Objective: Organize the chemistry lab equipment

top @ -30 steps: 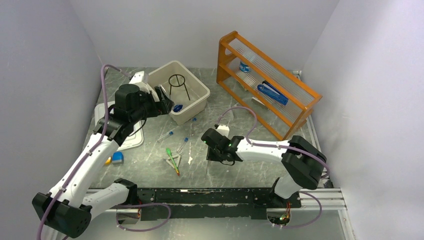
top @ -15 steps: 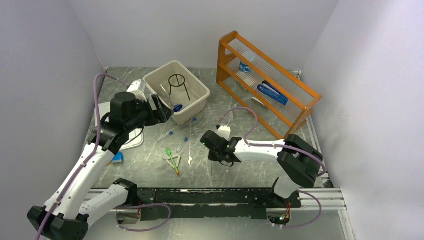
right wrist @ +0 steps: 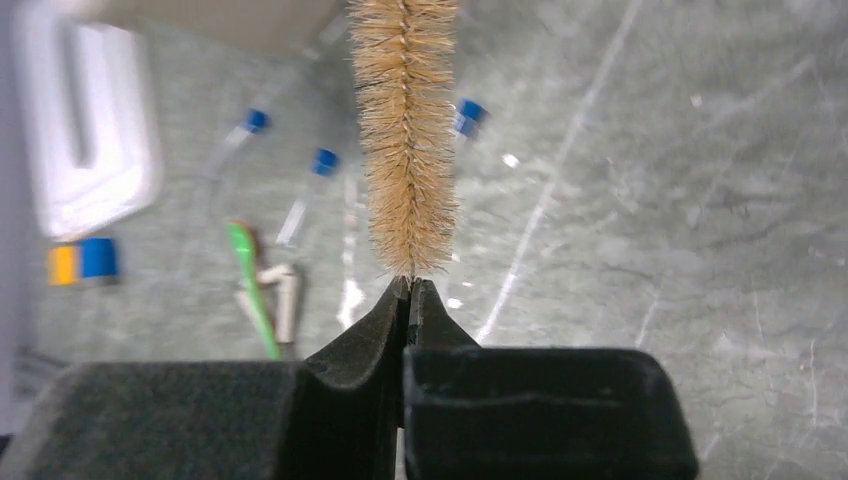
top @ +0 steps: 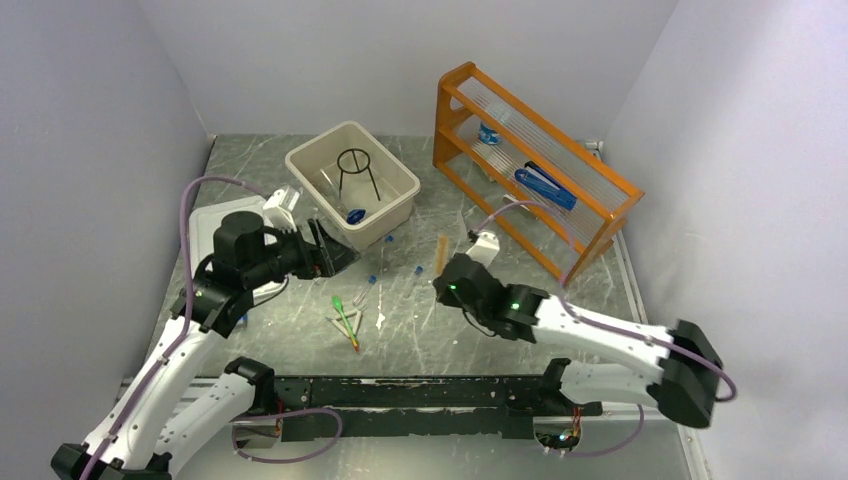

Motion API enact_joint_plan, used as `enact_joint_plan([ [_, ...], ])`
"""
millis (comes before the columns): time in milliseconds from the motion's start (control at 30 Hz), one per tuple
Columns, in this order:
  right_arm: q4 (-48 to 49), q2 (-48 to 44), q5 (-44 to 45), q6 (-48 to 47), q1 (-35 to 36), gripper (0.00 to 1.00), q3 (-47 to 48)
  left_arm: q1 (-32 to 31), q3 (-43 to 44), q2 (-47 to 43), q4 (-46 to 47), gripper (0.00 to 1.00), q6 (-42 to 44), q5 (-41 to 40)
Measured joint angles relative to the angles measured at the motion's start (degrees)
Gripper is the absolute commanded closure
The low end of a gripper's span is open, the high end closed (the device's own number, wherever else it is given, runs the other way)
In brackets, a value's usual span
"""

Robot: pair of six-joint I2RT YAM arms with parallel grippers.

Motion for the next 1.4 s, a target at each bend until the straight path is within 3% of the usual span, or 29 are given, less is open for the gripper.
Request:
enact_joint_plan([
  [167,3.34,-13.66,-1.38,-7.45,-0.15,1.0,1.07,-0.07,-6.12,-3.3,9.16,0.09,-2.05,7.91],
  [400,12.79,-16.74,-9.25,-15.72,-0.35,1.0,5.22,-2.86,-13.53,-2.67,28.83,0.15,-7.3,15.91],
  [567,18.93,-14.86,-14.93,-17.27,-0.39,1.0,6.95,-10.73,-14.93,2.12,40.24,0.27,-9.92,18.36],
  [767,22.21,-13.27,-19.34,-17.38,-0.59,1.0,8.83,-14.43,-17.11,6.21,52.7,0.41,-12.74,19.37],
  [967,23.82,-10.86,-23.65,-15.56,-0.83,1.0,8.68,-15.08,-19.37,10.34,62.86,0.65,-15.43,19.41],
  [1100,24.28,-10.43,-24.13,-15.1,-1.53,1.0,7.28,-15.37,-20.44,13.25,68.13,0.86,-16.98,19.65],
  [1233,24.61,-10.43,-24.39,-14.67,-2.71,1.0,6.19,-15.45,-20.26,15.02,69.59,0.85,-16.92,19.71],
  [1333,24.83,-10.4,-24.79,-14.6,-3.23,1.0,5.9,-15.45,-19.15,15.37,68.17,0.95,-15.63,19.71],
  [1367,24.85,-10.34,-24.98,-14.6,-3.32,0.98,5.9,-15.45,-18.53,15.43,67.6,0.95,-15.04,19.74],
  [1400,25.27,-10.14,-25.07,-14.62,-3.39,0.87,5.9,-15.45,-18.08,15.43,66.99,0.95,-14.56,19.78],
])
